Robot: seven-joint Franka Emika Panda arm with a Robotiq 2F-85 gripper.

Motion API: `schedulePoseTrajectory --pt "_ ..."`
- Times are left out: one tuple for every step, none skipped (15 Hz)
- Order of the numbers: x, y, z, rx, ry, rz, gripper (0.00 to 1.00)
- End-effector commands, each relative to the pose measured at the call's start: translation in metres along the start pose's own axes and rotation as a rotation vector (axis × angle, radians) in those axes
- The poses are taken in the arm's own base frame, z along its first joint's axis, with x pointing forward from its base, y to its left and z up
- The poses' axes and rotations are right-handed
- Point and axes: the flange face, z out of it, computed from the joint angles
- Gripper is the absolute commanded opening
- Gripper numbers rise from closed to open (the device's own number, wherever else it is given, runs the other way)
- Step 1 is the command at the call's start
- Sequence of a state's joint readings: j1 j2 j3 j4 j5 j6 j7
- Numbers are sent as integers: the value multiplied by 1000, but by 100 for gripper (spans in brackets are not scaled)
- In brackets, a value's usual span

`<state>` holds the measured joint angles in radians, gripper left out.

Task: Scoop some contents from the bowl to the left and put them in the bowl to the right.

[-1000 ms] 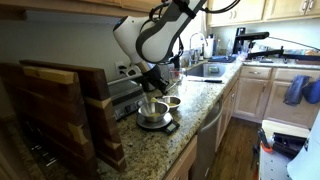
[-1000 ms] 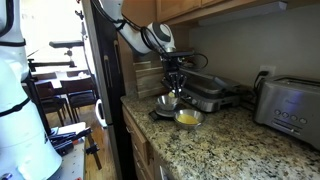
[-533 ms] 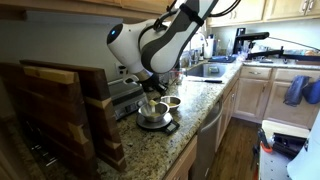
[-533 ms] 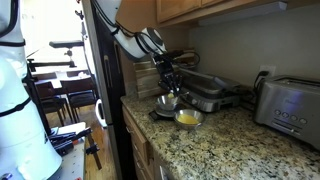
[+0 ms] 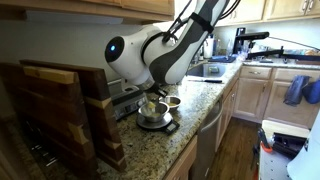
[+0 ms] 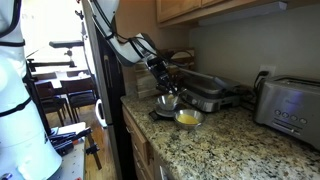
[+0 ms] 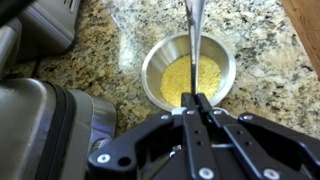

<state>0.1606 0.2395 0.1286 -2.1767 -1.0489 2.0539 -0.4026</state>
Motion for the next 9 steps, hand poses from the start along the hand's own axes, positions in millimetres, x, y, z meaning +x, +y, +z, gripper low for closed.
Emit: schedulePoseTrajectory --pt "-6 -20 -12 -89 -52 46 3" --pt "-5 -22 -13 -104 -57 58 3" --pt "-3 -24 -14 -117 -61 65 3" --pt "-2 -26 -15 -132 -66 78 3" --pt "-1 -28 -16 -153 -73 89 3" --pt "0 -30 -16 -171 -80 97 3" --pt "0 -32 -15 -186 -93 102 3" --pt "0 -35 -13 -198 -108 108 3" --pt "0 -37 -12 -207 -120 116 3"
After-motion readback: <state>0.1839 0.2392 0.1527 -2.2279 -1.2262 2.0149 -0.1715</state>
